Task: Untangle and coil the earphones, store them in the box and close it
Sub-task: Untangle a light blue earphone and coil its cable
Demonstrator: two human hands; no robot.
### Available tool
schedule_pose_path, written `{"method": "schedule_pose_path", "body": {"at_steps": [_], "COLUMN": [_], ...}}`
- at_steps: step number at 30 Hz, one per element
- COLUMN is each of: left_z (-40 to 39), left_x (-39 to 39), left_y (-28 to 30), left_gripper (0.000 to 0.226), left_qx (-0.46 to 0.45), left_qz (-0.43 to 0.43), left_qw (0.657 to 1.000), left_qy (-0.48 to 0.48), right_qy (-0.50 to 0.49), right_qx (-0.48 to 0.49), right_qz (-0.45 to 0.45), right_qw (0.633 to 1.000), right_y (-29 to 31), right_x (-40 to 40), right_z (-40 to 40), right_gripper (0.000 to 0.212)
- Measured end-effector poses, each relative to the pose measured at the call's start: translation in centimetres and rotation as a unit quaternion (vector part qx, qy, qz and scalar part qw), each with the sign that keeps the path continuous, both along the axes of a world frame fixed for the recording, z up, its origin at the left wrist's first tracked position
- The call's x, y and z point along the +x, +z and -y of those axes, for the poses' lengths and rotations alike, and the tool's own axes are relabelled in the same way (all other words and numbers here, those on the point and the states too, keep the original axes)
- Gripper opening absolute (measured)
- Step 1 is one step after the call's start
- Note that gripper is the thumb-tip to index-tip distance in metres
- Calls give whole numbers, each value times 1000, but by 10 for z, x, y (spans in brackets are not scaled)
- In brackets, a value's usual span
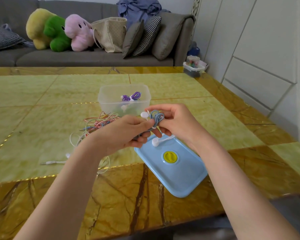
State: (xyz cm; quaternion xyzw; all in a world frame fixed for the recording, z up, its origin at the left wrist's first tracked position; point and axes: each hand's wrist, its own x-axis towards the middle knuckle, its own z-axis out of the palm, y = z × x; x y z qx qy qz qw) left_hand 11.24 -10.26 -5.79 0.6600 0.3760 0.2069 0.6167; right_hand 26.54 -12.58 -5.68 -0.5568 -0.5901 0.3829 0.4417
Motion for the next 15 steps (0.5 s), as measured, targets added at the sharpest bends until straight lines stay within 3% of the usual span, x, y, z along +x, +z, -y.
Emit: {"method": "schedule_pose_path", "body": {"at_steps": [6,9,15], "left_z": [1,1,3], "left_x": [-4,-1,7], "left_y": [-2,-3,0], "left_gripper": [35,37,32], "left_qx": [-40,-37,-91], "left_qz": [23,12,134], "left_qw": [998,999,986], "left_qy": [-31,-28,27], "right_qy": [28,26,-11], "right_qx": [-41,-58,-22], "right_qz": [-6,-19,-102], "right_qw": [999,998,994], "right_y": [-4,-6,1], "right_x": [0,3,1], "right_z": [3,4,3], "right_gripper": [22,27,26]}}
